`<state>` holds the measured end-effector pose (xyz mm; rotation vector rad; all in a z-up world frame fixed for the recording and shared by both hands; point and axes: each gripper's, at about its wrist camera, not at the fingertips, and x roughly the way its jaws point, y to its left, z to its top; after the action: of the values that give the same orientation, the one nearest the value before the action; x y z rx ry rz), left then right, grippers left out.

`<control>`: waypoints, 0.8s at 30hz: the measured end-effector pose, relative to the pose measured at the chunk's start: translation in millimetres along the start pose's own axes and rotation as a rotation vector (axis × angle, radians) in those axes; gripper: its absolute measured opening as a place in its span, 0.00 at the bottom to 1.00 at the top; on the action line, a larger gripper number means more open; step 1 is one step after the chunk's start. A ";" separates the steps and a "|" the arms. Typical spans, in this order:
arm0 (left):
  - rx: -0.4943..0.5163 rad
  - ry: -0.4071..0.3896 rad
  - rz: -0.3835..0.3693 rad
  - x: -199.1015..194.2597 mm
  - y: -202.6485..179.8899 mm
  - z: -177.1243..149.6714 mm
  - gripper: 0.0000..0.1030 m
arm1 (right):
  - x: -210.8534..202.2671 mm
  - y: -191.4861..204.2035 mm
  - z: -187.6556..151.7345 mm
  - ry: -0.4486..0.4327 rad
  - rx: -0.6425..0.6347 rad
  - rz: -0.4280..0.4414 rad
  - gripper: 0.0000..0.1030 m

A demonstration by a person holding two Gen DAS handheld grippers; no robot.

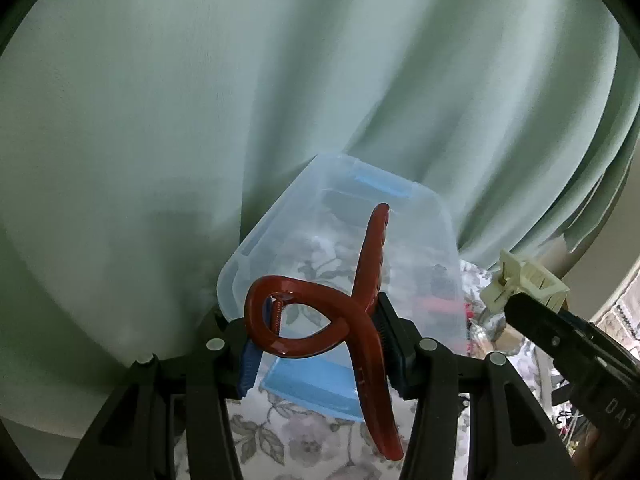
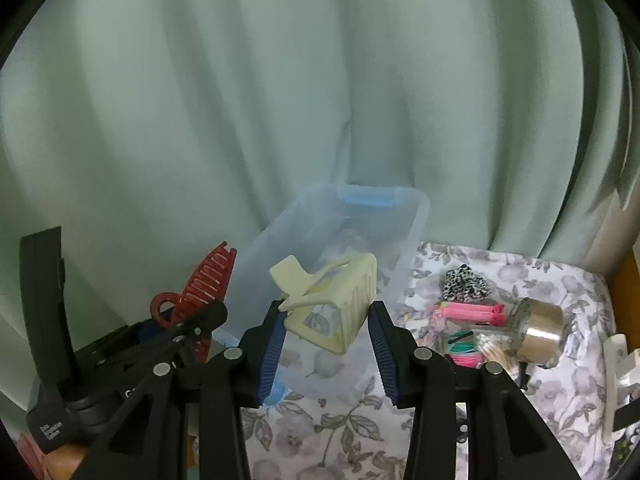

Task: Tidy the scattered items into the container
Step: 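Carry the red claw and yellow clip in both grippers over the clear box, then open both grippers to drop the claw and clip into the box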

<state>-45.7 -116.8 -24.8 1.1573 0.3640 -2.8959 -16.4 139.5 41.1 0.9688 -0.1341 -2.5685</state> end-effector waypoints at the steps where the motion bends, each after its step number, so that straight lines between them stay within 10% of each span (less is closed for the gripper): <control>1: -0.001 0.003 0.001 2.7 1.0 0.5 0.51 | 5.6 0.1 0.2 0.010 0.003 0.007 0.44; 14: -0.024 0.068 -0.009 24.9 11.0 1.8 0.53 | 53.0 7.9 -2.8 0.109 -0.046 -0.012 0.45; 24: -0.025 0.089 -0.034 28.2 4.4 0.0 0.74 | 54.8 2.4 -9.6 0.135 -0.027 -0.030 0.54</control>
<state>-65.9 -118.8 -45.0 1.2910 0.4244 -2.8659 -46.9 116.3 0.7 1.1387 -0.0477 -2.5152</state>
